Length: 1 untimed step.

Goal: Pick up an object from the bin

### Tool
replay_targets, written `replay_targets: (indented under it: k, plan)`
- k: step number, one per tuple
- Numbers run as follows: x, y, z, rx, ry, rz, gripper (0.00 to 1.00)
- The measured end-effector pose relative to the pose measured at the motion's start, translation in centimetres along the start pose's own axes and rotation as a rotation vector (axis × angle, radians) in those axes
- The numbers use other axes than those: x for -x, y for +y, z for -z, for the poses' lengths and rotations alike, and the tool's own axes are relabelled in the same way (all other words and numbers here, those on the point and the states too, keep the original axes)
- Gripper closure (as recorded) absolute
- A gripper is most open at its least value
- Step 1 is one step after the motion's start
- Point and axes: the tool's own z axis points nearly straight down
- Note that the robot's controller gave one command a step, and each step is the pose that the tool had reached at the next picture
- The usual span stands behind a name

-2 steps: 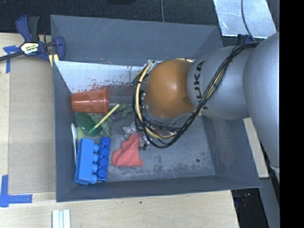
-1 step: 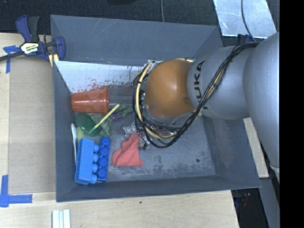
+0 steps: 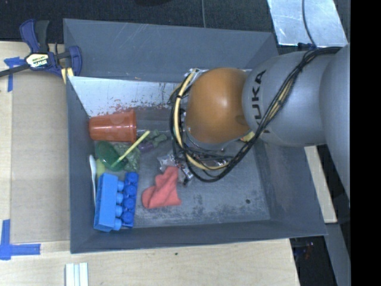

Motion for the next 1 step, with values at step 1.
replay_targets:
  k: [1]
  plan:
    - [0.15, -0.09, 4.05, -0.002, -0.004, 0.000, 1.00]
